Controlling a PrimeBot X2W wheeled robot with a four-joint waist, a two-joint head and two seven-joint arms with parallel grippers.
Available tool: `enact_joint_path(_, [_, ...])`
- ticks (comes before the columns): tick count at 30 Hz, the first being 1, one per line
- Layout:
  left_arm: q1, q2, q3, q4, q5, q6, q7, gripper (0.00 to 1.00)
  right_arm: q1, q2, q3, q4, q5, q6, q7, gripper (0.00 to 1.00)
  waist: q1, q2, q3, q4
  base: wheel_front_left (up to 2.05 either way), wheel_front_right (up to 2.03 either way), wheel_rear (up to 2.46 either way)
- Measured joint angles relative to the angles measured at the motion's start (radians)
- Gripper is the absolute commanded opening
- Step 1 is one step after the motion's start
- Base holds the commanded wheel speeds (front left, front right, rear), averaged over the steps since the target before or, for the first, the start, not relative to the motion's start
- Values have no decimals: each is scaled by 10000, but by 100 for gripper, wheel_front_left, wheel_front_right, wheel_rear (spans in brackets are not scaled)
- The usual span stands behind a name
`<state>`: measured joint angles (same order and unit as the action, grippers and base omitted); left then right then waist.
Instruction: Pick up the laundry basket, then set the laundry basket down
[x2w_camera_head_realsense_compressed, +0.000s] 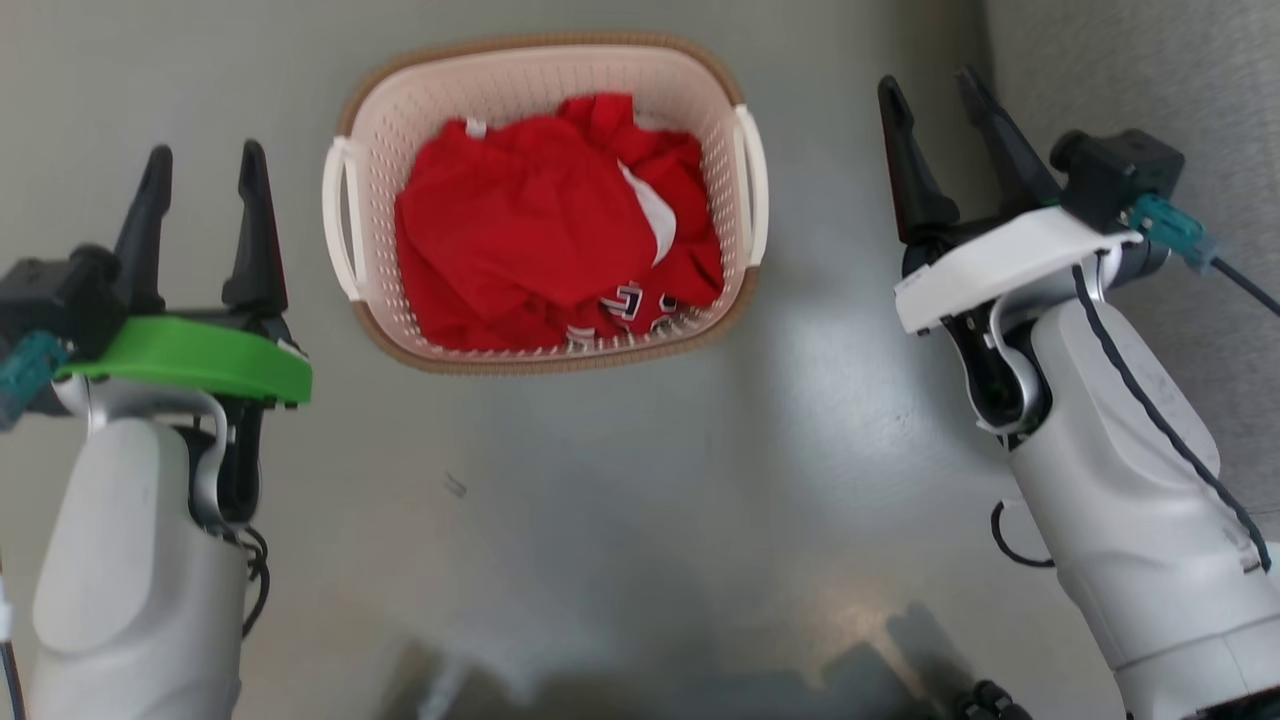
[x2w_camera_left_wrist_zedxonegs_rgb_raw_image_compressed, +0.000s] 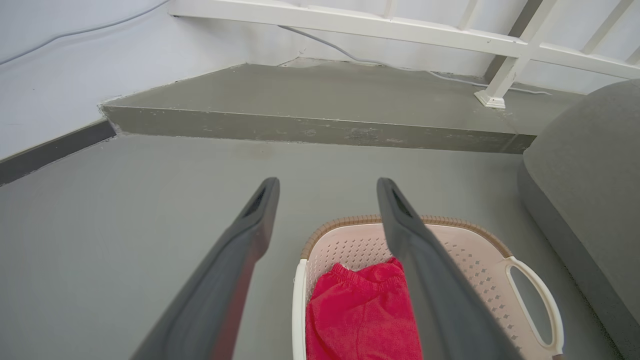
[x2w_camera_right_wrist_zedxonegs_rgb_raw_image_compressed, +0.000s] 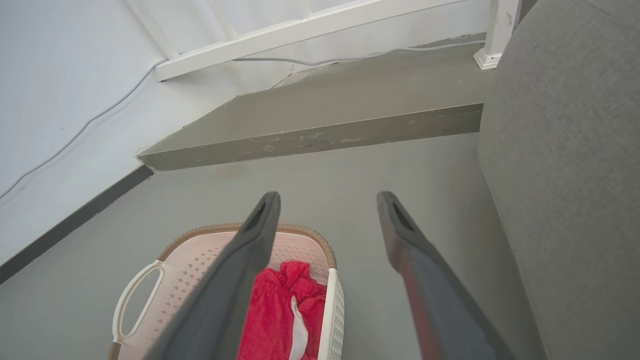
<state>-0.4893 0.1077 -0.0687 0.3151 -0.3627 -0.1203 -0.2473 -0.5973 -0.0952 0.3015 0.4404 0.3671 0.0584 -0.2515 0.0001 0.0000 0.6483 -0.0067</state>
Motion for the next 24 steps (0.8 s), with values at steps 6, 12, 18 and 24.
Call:
enact_joint_path(6, [-698, 44, -136, 665, -42, -25, 13, 100, -630, 40, 123, 545, -63, 2, 71, 100, 0, 0, 693, 85, 0, 0, 0])
enact_joint_path(12, [-1360, 50, -351, 1325, -132, -33, 15, 100, -1192, 86, 140, 1256, -54, 6, 163, 100, 0, 1, 1281, 189, 0, 0, 0])
enact_joint_path(18, [-1749, 111, -527, 2015, -318, -40, 12, 100, -1622, 144, 232, 2057, 36, 13, 374, 100, 0, 0, 1688, 288, 0, 0, 0])
enact_joint_path(24, [-2226, 148, -953, 2566, -548, -42, 92, 100, -2150, 186, 372, 2794, 123, 27, 635, 100, 0, 0, 1989, 330, 0, 0, 0])
